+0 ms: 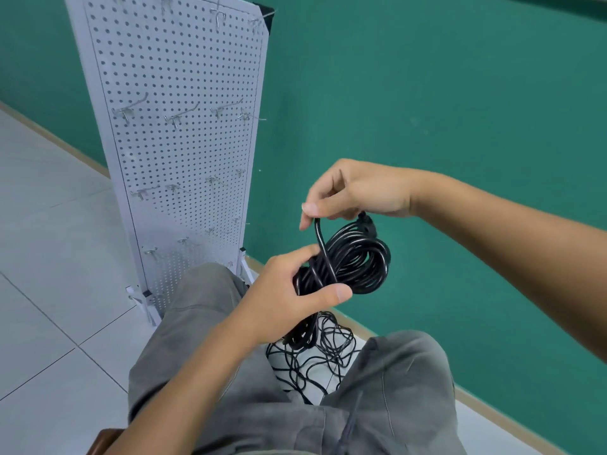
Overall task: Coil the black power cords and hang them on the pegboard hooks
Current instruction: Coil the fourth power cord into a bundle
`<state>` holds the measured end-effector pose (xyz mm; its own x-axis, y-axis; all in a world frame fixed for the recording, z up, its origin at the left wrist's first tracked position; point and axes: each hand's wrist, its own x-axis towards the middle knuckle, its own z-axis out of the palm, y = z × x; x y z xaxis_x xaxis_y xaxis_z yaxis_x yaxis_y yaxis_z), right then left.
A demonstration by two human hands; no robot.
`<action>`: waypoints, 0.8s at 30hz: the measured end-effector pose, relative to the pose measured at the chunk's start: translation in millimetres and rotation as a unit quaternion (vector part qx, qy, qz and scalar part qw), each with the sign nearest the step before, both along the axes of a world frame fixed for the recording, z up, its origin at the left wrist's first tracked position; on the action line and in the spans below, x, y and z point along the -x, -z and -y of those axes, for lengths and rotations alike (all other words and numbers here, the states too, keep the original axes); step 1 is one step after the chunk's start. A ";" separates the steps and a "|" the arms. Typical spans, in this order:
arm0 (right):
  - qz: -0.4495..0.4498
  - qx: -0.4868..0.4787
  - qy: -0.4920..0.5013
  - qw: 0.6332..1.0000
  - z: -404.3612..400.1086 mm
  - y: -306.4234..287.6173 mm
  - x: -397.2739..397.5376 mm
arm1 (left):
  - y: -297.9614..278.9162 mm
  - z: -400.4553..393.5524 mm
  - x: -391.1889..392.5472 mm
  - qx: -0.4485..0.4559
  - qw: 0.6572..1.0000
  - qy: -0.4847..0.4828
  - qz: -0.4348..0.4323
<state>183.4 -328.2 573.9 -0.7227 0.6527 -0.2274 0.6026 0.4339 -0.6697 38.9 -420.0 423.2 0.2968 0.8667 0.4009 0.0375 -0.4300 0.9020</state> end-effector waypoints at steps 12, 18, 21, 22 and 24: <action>-0.309 0.308 0.074 0.897 21.2 61.2 -15.7 | -3.4 -0.3 -1.1 0.057 0.963 0.014 0.264; -0.371 0.242 0.068 0.894 45.0 104.3 -20.7 | -2.7 -1.5 -13.9 0.137 0.919 -0.004 0.370; -0.414 0.223 0.106 0.876 57.4 113.3 -16.5 | 0.8 -3.9 -18.1 0.163 0.907 -0.048 0.385; -0.423 0.218 0.129 0.870 59.9 115.4 -14.4 | 4.0 -5.6 -18.4 0.171 0.908 -0.066 0.377; -0.431 0.192 0.170 0.865 62.8 119.6 -10.6 | 9.7 -8.3 -16.7 0.169 0.917 -0.094 0.348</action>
